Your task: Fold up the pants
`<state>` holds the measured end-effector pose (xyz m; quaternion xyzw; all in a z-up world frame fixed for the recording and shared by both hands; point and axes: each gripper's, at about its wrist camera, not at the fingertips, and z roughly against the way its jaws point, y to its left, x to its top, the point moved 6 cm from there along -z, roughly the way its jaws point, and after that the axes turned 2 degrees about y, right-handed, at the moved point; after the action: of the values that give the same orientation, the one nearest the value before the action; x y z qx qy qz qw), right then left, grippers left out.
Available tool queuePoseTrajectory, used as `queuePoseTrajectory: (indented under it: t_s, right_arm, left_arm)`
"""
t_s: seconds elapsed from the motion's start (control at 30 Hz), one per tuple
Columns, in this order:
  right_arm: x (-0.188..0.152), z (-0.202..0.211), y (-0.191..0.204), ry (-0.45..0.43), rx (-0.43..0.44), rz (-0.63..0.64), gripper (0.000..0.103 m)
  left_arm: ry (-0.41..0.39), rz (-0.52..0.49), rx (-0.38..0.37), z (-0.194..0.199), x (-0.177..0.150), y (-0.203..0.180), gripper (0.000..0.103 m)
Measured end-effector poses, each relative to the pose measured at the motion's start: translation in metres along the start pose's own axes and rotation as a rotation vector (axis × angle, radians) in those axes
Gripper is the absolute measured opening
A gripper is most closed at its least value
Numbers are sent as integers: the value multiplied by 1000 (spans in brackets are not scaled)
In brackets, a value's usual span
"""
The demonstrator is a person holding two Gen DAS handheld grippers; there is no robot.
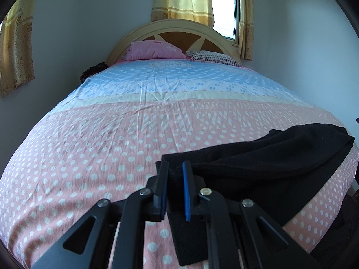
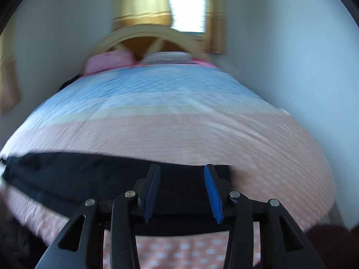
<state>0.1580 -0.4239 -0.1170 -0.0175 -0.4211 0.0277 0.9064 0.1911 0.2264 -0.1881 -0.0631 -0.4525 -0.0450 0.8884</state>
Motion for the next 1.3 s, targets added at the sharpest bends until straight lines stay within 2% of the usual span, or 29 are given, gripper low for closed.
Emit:
queuePoseTrajectory:
  t_s: [0.07,0.2,0.3,0.37,0.43,0.47,0.5,0.53,0.67,0.77,0.93,1.07,1.27,1.3]
  right_arm:
    - [-4,-11,57,45,85,140,43]
    - [-35,-40,173,145,249,408,43]
    - [-53,-59,220,172,257,557,43]
    - [-58,-71,235,182,247,605,43]
    - [-60,-82,242,192,228,609,42]
    - [-57,-86,242,191,237,594,33]
    - [-54,-86,241,199,260,579,5]
    - [-51,-85,241,194,265,573,3]
    - [-39,-57,240,126,286,587,2]
    - [-42,-43,238,117,280,599,2]
    - [-70,-63,236,184,260,620,2]
    - [-76,-67,236,189,259,617,2]
    - [-77,-69,236,194,258,648,6]
    - [-78,-68,236,192,242,663,9]
  left_arm:
    - [-2,4,-1,0,-2,0,13]
    - [0,1,-2,-1,-4,1,13]
    - [-2,-13,-1,-1,-5,0,13]
    - [-4,-23,1,-2,-5,-1,13]
    - [-3,-39,6,-3,-4,-2,13]
    - [-4,-52,9,-3,-3,-2,13]
    - [-6,-61,12,-3,-2,-2,13]
    - [-10,-73,13,-2,-1,-3,13]
    - [-68,-135,1,17,9,-5,13]
    - [-106,-183,-18,32,8,-7,13]
    - [-62,-210,-52,32,-17,-10,13]
    - [-39,-196,-59,29,-32,-10,13]
    - [-13,-195,-53,30,-37,-7,22]
    - [-9,-210,-43,34,-38,-6,29]
